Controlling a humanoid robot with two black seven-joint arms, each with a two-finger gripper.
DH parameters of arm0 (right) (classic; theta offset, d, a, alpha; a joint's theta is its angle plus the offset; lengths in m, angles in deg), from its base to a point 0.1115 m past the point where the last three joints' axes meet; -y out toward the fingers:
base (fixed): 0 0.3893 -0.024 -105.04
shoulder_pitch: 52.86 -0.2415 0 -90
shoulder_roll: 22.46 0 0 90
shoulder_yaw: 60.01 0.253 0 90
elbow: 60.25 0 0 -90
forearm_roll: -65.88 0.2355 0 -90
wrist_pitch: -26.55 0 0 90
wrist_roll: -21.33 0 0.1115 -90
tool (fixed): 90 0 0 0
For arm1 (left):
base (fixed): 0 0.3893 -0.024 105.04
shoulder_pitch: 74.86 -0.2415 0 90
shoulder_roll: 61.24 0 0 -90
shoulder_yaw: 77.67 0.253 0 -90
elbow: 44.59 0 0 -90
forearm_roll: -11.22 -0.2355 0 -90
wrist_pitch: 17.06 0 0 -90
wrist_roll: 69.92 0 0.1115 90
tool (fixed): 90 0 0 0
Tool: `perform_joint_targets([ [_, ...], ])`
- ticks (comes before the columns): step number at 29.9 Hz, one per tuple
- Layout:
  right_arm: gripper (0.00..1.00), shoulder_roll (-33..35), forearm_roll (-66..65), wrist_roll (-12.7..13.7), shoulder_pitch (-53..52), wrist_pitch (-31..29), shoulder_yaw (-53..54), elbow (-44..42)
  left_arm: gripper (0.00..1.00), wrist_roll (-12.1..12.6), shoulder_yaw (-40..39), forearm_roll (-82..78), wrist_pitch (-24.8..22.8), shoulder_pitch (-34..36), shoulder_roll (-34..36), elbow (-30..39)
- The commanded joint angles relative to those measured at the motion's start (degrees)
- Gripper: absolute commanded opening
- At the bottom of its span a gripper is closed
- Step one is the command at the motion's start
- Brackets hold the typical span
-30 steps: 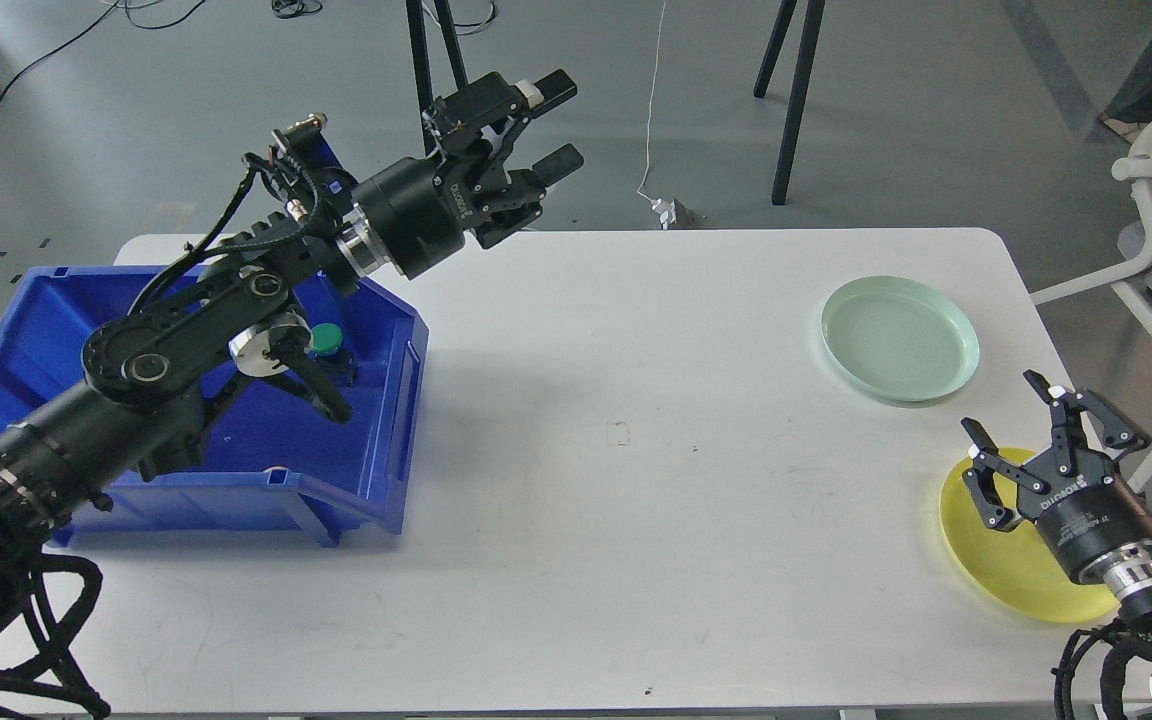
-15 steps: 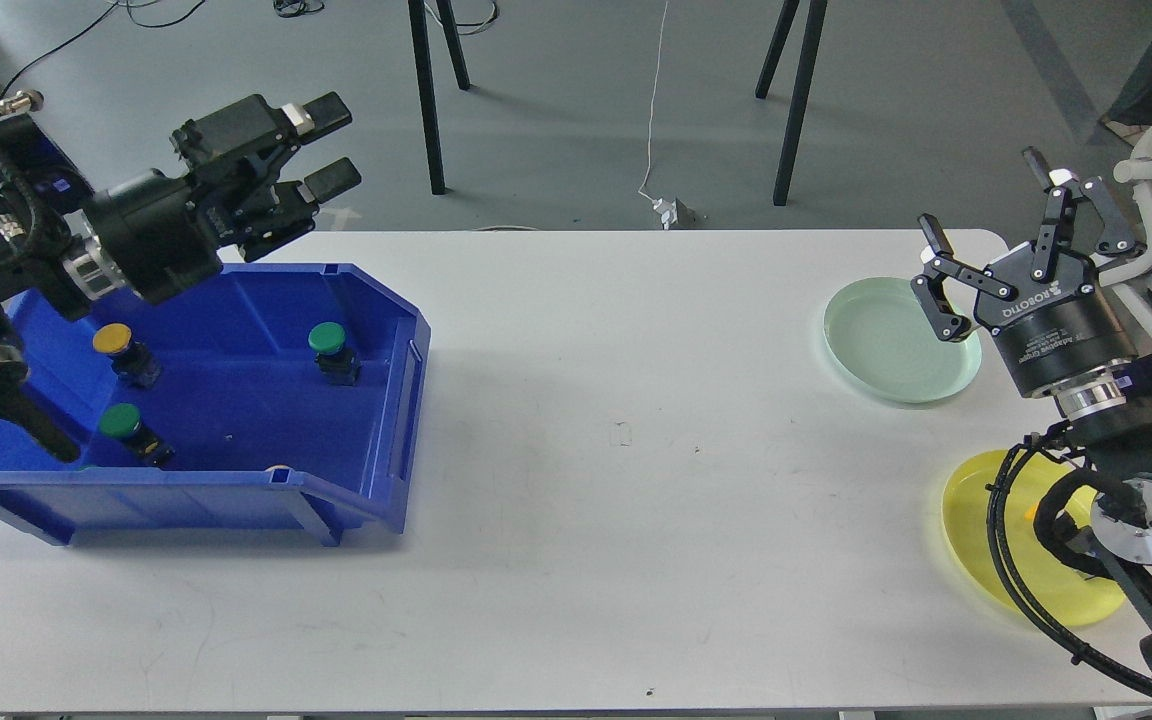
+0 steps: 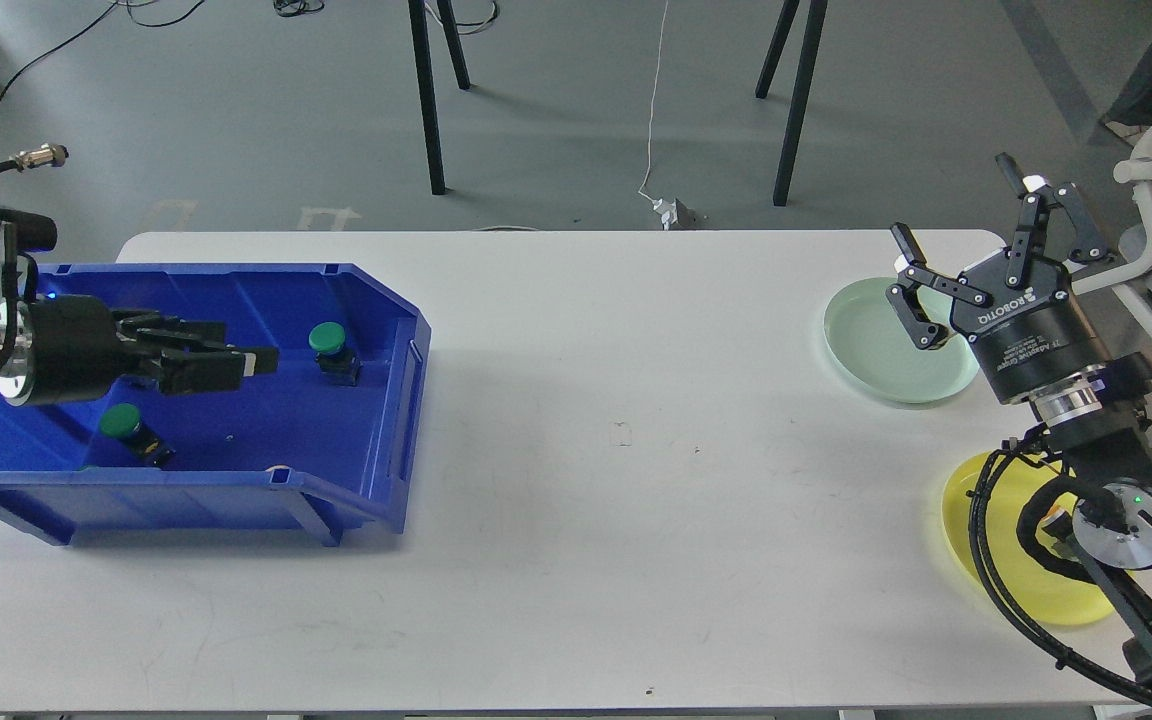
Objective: Pass button and place on color plate
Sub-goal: 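Grasp a green-capped button in the bin with the left gripper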
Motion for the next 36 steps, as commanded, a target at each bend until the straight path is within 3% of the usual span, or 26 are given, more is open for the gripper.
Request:
perform_joint_targets([
  [1, 0.92, 0.0, 0.0, -0.1, 0.8, -0.7, -0.1, 0.0, 0.84, 0.0, 0.7, -6.8, 0.0, -0.2, -1.2, -4.7],
  [10, 0.92, 0.0, 0.0, -0.1, 1.6, -0.8, 0.0, 0.0, 0.84, 0.0, 4.1, -8.3, 0.0, -0.2, -7.4, -15.9],
  [36, 0.93, 0.0, 0.1, -0.4, 3.0, -2.8, 0.6, 0.1, 0.84, 0.0, 5.5, -8.4, 0.0, -0.3, -11.3, -26.3],
])
